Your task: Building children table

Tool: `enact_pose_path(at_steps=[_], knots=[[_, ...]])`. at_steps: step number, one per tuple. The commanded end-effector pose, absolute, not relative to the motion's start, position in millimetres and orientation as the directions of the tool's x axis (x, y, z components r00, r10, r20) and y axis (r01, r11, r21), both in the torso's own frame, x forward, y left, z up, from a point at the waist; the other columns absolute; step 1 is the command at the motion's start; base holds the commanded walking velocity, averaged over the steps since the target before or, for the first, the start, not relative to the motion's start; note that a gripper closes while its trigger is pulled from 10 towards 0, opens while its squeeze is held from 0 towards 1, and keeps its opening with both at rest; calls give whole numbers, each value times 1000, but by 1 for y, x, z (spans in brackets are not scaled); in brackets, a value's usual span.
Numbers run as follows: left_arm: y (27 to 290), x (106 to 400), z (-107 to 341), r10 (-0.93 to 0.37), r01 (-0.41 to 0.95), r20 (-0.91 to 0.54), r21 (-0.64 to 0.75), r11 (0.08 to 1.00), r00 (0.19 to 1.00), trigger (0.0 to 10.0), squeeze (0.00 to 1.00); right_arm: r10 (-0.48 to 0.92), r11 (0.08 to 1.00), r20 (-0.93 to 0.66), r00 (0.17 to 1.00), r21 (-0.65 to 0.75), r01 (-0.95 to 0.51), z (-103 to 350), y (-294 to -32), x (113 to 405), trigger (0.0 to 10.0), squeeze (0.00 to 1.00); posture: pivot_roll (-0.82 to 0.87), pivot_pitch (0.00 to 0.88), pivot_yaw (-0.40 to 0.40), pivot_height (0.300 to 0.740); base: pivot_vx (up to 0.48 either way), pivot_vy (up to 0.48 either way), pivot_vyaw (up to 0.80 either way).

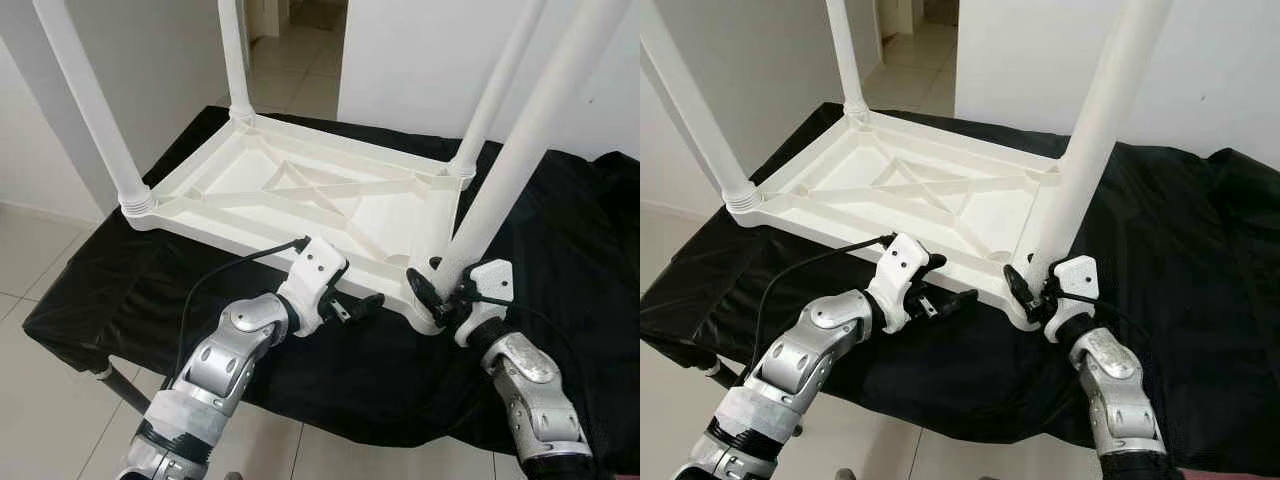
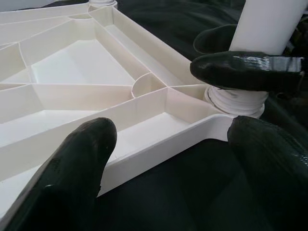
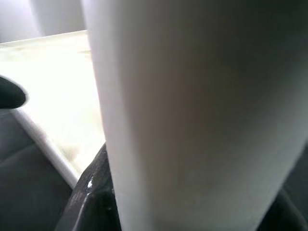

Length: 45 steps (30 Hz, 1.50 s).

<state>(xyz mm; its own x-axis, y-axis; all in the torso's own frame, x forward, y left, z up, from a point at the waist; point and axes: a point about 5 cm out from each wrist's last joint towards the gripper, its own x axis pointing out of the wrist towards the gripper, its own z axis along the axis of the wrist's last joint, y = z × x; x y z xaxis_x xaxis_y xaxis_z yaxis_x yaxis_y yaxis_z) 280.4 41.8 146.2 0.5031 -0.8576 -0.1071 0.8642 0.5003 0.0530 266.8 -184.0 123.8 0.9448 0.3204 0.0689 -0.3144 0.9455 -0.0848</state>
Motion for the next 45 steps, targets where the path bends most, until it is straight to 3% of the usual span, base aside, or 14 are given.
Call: enact_pose_path(at_steps=[1,6,12,18,24,25,42,43,44,45], knots=[[46,283,145,-812,818,-106,58,572,574,10000,0,290,955,21,957,-76,-288,114,-180,264,10000,0,-94,0,-21,740,0,0,0],[47,281,144,-804,811,-108,64,581,585,10000,0,216,976,21,976,-27,-215,110,-166,261,10000,0,-77,0,-24,740,0,0,0],[47,286,147,-746,748,-65,108,655,663,10000,0,-101,994,1,995,31,101,103,-148,257,10000,0,-68,0,-35,740,0,0,0],[46,290,151,-715,715,-38,92,693,698,10000,0,-153,987,28,988,57,151,110,-156,262,10000,0,-63,0,-38,740,0,0,0],[45,291,151,-709,708,-31,98,699,705,10000,0,-132,989,42,990,66,129,113,-147,262,10000,0,-58,0,-45,740,0,0,0],[45,290,151,-710,708,-26,101,699,704,10000,0,-132,990,49,990,66,129,114,-146,261,10000,1000,-55,0,-46,740,0,0,0],[52,293,150,-686,683,3,95,725,728,10000,0,-8,995,147,989,98,-6,123,-159,257,10000,1000,-51,0,-64,740,0,0,0],[53,293,148,-685,682,3,94,725,728,10000,0,14,996,146,989,83,-27,123,-161,258,10000,592,-52,0,-60,740,0,0,0],[54,292,147,-686,683,0,98,724,727,10000,0,40,995,148,988,86,-53,123,-162,258,10000,0,-53,0,-56,740,0,0,0],[54,292,147,-686,683,0,98,724,727,10000,0,40,995,148,988,86,-53,123,-162,258,10000,0,-53,0,-56,740,0,0,0]])
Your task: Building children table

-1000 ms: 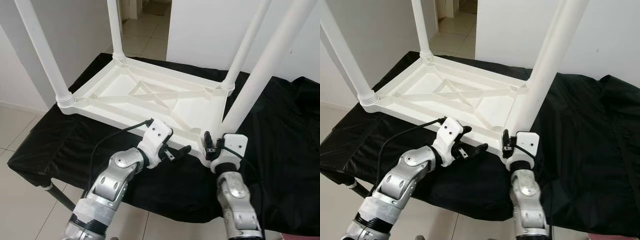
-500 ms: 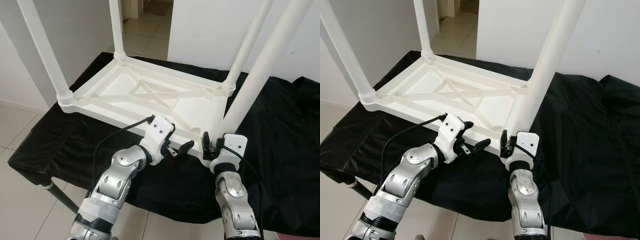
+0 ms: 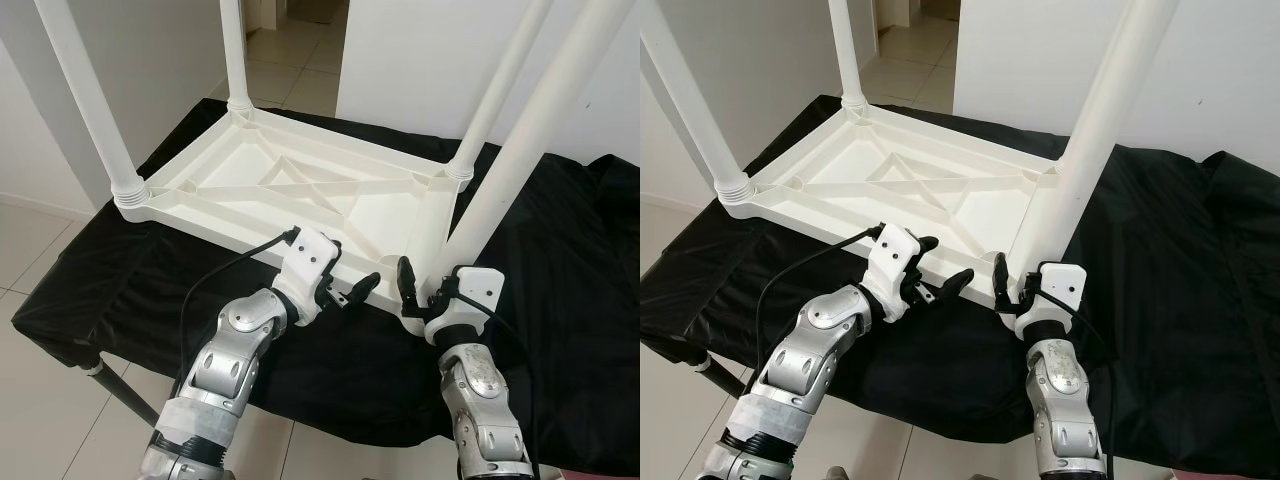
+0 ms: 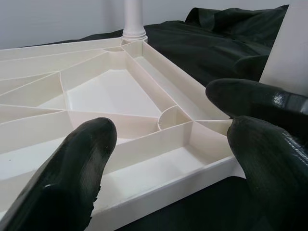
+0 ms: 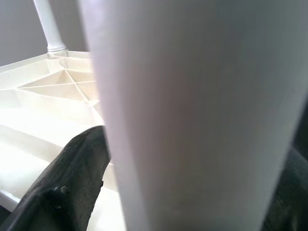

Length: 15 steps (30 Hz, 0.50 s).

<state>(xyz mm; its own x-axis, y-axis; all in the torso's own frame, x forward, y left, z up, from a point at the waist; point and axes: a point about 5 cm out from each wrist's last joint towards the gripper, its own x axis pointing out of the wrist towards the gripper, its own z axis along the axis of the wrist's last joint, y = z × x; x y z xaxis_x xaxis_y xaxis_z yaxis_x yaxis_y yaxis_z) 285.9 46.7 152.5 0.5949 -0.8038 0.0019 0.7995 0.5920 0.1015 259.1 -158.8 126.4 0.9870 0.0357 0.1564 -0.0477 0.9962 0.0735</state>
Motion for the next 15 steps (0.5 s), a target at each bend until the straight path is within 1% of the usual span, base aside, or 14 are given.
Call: enact_pose_path(at_steps=[1,4,7,9,11,12,13,14,15], knots=[[55,292,146,-689,685,-2,104,721,725,10000,0,63,994,155,986,82,-76,124,-164,259,10000,0,-51,0,-54,740,0,0,0],[55,292,145,-690,686,-3,108,719,724,10000,0,76,993,159,984,80,-90,124,-165,259,10000,0,-51,0,-54,740,0,0,0],[60,291,145,-709,701,-14,156,695,706,10000,0,166,982,172,971,56,-178,127,-176,262,10000,0,-44,0,-21,740,0,0,0],[60,291,145,-709,701,-14,156,695,706,10000,0,166,982,172,971,56,-178,127,-176,262,10000,0,-44,0,-21,740,0,0,0],[61,289,145,-729,723,-19,154,674,684,10000,0,239,967,174,955,49,-251,126,-179,262,10000,0,-41,0,3,740,0,0,0],[61,289,145,-729,723,-19,154,674,684,10000,0,239,967,174,955,49,-251,126,-179,262,10000,0,-41,0,3,740,0,0,0],[61,287,146,-743,736,-13,150,660,669,10000,0,291,952,175,941,44,-303,126,-177,261,10000,0,-45,0,25,740,0,0,0],[61,287,146,-743,736,-13,150,660,669,10000,0,291,952,175,941,44,-303,126,-177,261,10000,0,-45,0,25,740,0,0,0],[61,286,146,-754,748,-10,138,649,657,10000,0,333,938,173,927,42,-345,125,-175,260,10000,0,-45,0,25,740,0,0,0]])
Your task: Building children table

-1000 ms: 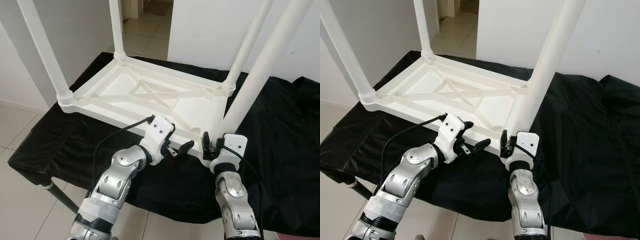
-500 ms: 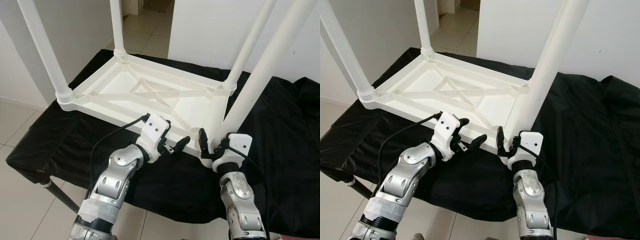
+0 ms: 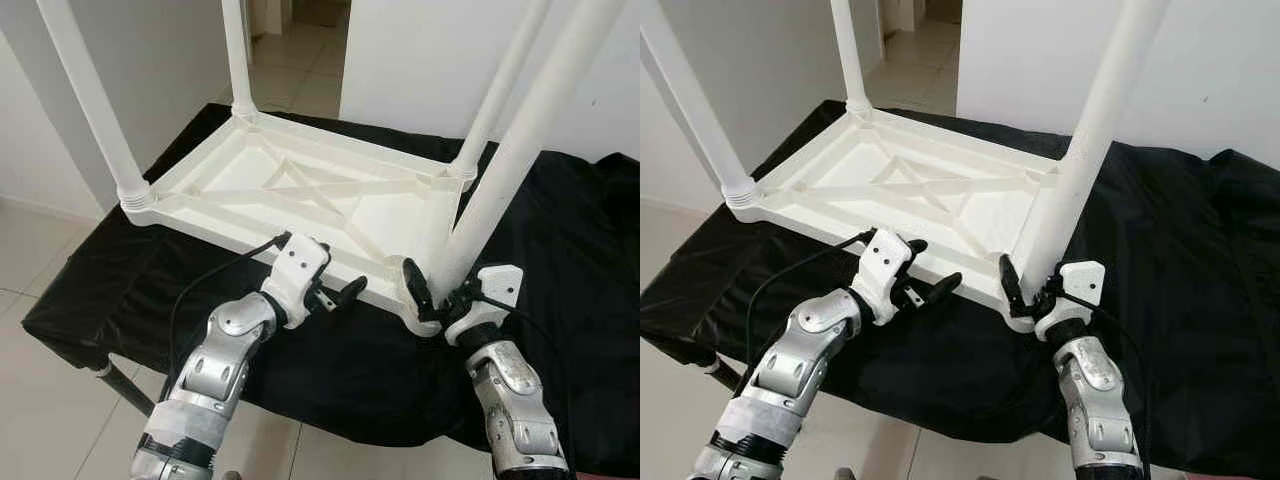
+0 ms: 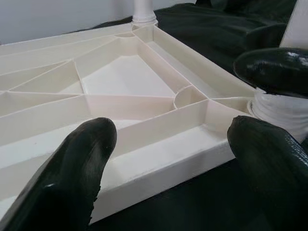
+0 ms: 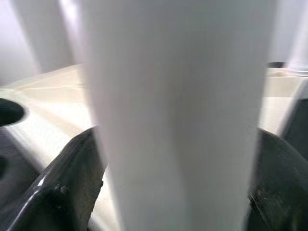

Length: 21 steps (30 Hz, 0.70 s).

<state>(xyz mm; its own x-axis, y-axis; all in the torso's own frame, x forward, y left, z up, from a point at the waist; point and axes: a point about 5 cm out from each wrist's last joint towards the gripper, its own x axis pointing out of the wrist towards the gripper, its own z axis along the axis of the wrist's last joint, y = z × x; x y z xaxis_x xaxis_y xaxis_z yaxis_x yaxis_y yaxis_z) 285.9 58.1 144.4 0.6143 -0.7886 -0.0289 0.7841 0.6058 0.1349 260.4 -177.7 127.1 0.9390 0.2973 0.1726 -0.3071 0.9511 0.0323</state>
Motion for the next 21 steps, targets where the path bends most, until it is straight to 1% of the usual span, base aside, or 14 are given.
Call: enact_pose_path(at_steps=[1,2,3,4,5,6,7,8,9,10,11,12,16,21], knots=[[60,283,145,-771,765,-14,135,630,637,10000,0,388,916,162,907,34,-399,123,-173,258,10000,0,-45,0,39,740,0,0,0],[59,282,144,-782,776,-17,133,616,623,10000,0,423,901,154,893,30,-433,121,-171,257,10000,0,-45,0,39,740,0,0,0],[59,282,144,-782,776,-17,133,616,623,10000,0,423,901,154,893,30,-433,121,-171,257,10000,0,-45,0,39,740,0,0,0],[57,279,143,-801,796,-28,136,590,598,10000,0,469,880,133,873,11,-474,117,-171,257,10000,0,-45,0,40,740,0,0,0],[57,279,143,-801,796,-28,136,590,598,10000,0,469,880,133,873,11,-474,117,-171,257,10000,0,-45,0,40,740,0,0,0],[53,277,143,-827,822,-30,135,553,561,10000,0,516,856,109,850,-32,-515,116,-172,259,9569,0,-50,0,39,740,0,0,0],[53,277,143,-827,822,-30,135,553,561,10000,0,516,856,109,850,-32,-515,116,-172,259,9569,0,-50,0,39,740,0,0,0],[50,275,143,-850,846,-33,124,518,525,10000,0,544,839,95,834,-58,-541,117,-174,263,4118,0,-48,0,34,740,0,0,0],[50,275,143,-850,846,-33,124,518,525,10000,0,544,839,95,834,-58,-541,117,-174,263,4118,0,-48,0,34,740,0,0,0],[47,274,143,-867,863,-35,124,490,497,10000,0,564,826,86,821,-77,-559,118,-178,266,1451,0,-47,0,32,740,0,0,0],[42,272,144,-885,879,-37,136,456,465,10000,0,570,821,77,818,-108,-561,121,-184,271,0,0,-44,0,23,740,0,0,0],[40,271,144,-894,888,-38,146,436,446,10000,0,572,818,72,817,-126,-562,123,-189,275,0,0,-44,0,23,740,0,0,0],[37,269,145,-899,893,-36,144,427,436,10000,0,558,827,72,827,-129,-547,125,-196,277,0,0,-35,0,2,740,0,0,0],[38,268,144,-887,882,-29,133,453,460,10000,0,545,837,79,835,-107,-537,123,-197,273,0,0,-32,0,-9,740,0,0,0]])
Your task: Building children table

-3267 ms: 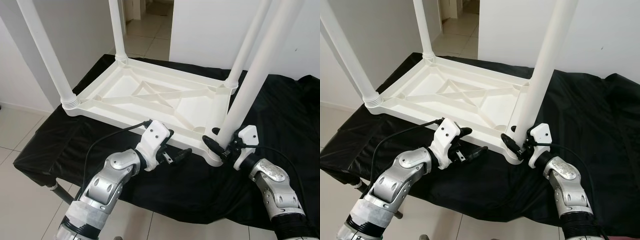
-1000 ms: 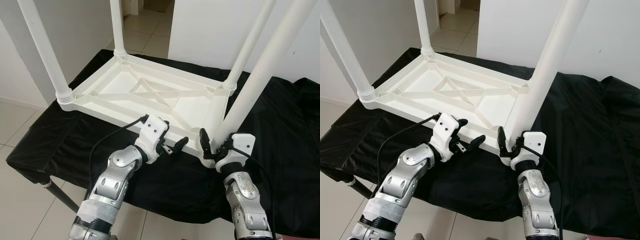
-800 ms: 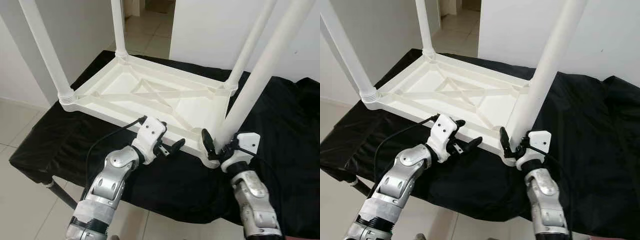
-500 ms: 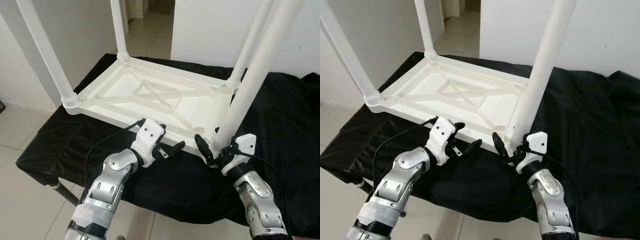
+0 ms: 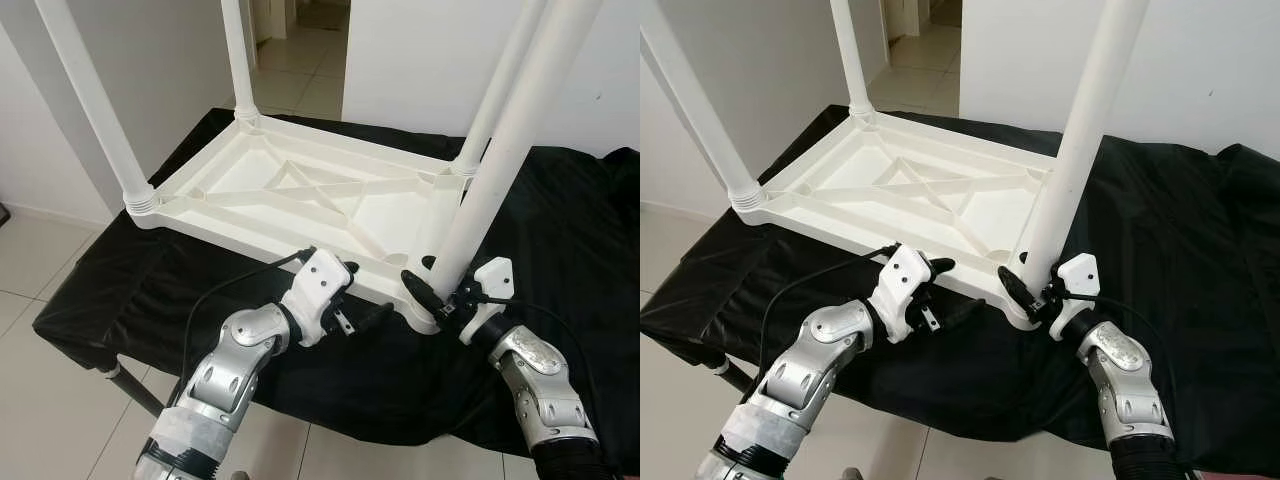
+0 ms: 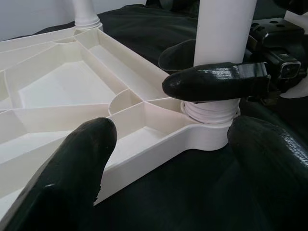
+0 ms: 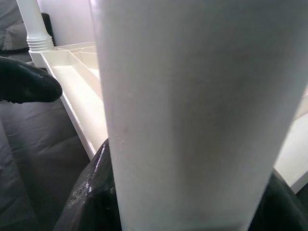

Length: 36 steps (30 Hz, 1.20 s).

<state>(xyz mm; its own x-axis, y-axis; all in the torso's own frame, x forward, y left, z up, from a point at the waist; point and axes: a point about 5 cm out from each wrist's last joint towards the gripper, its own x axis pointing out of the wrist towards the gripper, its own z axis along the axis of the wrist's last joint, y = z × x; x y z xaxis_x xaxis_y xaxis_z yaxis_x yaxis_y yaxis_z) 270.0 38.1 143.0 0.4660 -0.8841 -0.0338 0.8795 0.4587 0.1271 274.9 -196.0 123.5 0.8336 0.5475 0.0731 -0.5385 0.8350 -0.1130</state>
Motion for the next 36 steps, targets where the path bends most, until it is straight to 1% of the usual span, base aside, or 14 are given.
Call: enact_pose_path(at_steps=[1,2,3,9,12,16,18,20,21,22,23,25,31,36], knots=[[38,268,144,-887,882,-29,133,453,460,10000,0,545,837,79,835,-107,-537,123,-197,273,0,0,-32,0,-9,740,0,0,0],[39,269,144,-880,874,-26,133,467,474,10000,0,530,847,83,844,-88,-524,120,-195,270,706,0,-31,0,-14,740,0,0,0],[40,269,144,-874,869,-22,124,480,486,10000,0,513,858,89,854,-77,-508,119,-193,268,10000,0,-33,0,-18,740,0,0,0],[41,271,144,-866,861,-19,120,494,500,10000,0,470,882,123,874,-39,-469,119,-186,266,10000,0,-35,0,-28,740,0,0,0],[43,275,145,-847,842,-7,115,527,531,10000,0,388,920,154,909,-9,-391,117,-173,264,10000,0,-38,0,-34,740,0,0,0],[44,276,145,-840,836,-3,107,539,542,10000,0,362,931,156,919,-5,-365,116,-171,264,10000,0,-37,0,-37,740,0,0,0],[48,278,142,-825,821,-9,102,562,566,10000,0,273,961,158,949,2,-277,113,-168,264,10000,0,-36,0,-45,740,0,0,0],[50,278,140,-822,818,-15,104,565,569,10000,0,218,976,158,963,-11,-219,112,-169,265,10000,0,-31,0,-57,740,0,0,0],[50,278,140,-822,818,-15,104,565,569,10000,0,218,976,158,963,-11,-219,112,-169,265,10000,0,-31,0,-57,740,0,0,0],[53,278,140,-814,810,-17,108,576,581,10000,0,112,993,175,978,4,-114,115,-172,267,10000,0,-14,0,-78,740,0,0,0],[54,279,140,-808,805,-16,110,583,588,10000,0,73,997,181,981,16,-77,116,-173,268,10000,0,-14,0,-78,740,0,0,0],[56,280,140,-798,794,-11,104,598,602,10000,0,41,998,187,982,35,-48,118,-172,268,10000,0,-14,0,-78,740,0,0,0],[56,285,141,-750,749,16,47,661,661,10000,0,-1,997,186,983,76,-13,117,-155,267,10000,0,-16,0,-83,740,0,0,0],[50,282,140,-750,749,20,46,661,661,10000,0,7,996,184,983,81,-22,118,-147,266,10000,0,-14,0,-96,740,0,0,0]])
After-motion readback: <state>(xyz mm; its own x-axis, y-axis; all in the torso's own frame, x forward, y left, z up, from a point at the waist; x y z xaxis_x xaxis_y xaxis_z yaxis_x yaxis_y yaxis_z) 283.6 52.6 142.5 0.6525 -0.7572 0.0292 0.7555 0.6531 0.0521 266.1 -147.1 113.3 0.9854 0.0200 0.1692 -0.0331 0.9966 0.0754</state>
